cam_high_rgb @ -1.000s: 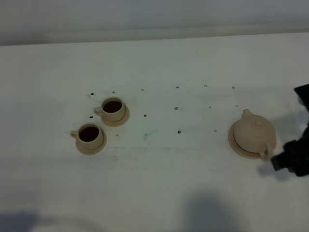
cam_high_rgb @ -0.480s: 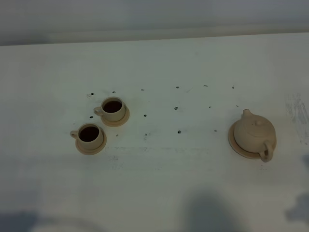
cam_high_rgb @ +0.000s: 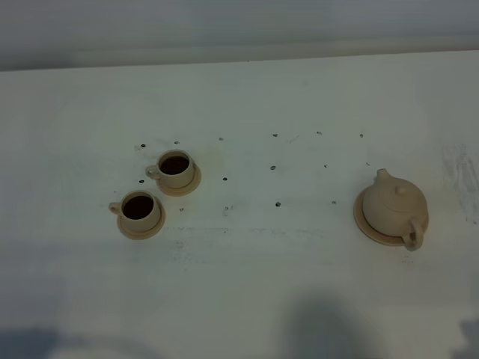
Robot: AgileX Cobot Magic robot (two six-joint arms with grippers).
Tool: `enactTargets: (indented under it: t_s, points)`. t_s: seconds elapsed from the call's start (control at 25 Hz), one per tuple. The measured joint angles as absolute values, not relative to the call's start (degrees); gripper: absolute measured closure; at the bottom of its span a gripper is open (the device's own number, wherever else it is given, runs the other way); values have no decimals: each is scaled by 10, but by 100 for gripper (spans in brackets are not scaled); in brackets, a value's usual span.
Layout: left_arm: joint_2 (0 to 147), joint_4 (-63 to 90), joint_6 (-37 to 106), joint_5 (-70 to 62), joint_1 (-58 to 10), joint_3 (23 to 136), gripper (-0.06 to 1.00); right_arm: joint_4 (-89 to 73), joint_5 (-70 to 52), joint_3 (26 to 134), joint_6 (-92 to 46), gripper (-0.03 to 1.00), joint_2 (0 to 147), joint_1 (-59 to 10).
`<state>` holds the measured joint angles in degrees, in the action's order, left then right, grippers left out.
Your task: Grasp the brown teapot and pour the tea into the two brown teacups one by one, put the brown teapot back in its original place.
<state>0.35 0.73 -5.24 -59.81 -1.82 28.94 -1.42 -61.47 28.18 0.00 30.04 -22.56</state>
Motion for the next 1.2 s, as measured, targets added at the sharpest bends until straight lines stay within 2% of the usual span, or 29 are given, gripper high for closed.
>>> enactTargets:
  t_s: [0.32,0.6,0.76,0.92,1.2]
  points:
    - [3,7,-52,-598,-18,289,47,-21,-614,282,-7,46,283,-222]
    - [3,7,-52,-598,-18,289,47,-50,-612,282,-7,47,203,-78]
    - [3,7,-52,-598,-18,289,47,-44,-611,281,-7,48,175,-25]
    - [3,7,-52,-598,-18,289,47,-10,-611,281,-7,49,165,9]
    - [3,7,-52,-598,-18,289,47,-9,-611,281,-7,52,136,15]
